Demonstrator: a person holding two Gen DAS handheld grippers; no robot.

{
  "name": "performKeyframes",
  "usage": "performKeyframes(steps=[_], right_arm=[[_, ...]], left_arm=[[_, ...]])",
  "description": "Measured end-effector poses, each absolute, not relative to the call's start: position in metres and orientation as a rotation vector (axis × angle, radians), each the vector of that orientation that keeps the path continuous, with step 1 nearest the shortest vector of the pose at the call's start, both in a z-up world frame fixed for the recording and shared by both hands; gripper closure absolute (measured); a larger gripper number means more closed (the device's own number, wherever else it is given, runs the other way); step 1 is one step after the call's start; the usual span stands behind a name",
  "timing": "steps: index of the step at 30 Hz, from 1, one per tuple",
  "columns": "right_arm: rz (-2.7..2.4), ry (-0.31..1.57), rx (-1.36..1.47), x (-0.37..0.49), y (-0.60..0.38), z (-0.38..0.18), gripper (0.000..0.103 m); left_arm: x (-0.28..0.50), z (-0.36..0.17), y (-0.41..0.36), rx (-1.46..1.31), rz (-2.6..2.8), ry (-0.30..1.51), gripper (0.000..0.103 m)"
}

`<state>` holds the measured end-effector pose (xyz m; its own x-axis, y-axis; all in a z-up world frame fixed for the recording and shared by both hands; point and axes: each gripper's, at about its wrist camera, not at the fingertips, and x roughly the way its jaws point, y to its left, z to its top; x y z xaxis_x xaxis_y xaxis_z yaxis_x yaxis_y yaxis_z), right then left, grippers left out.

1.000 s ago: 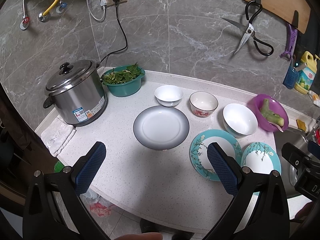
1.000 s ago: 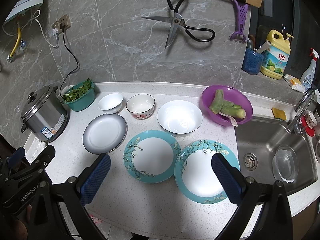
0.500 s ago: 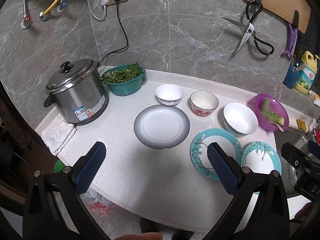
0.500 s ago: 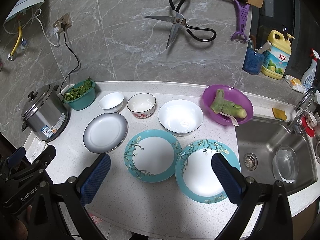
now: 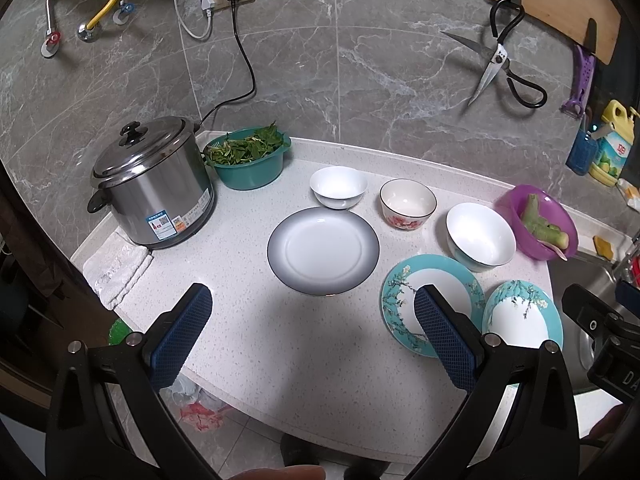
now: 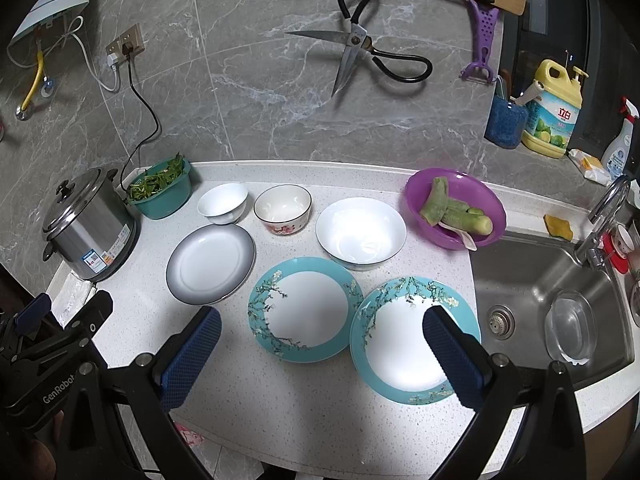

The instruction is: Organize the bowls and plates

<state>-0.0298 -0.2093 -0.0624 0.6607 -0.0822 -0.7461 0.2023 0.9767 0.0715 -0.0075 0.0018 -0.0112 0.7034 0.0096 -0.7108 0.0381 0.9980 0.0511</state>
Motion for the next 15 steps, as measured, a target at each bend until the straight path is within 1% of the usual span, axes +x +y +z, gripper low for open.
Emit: performKeyframes(steps=[15], right_arm=[[-0.162, 0.837, 0.152, -0.0274, -0.2101, -0.0624, 0.0]], left_arm=[[-0.0115, -0.0156, 0.0032, 0.063, -0.015, 0.794, 0.0]])
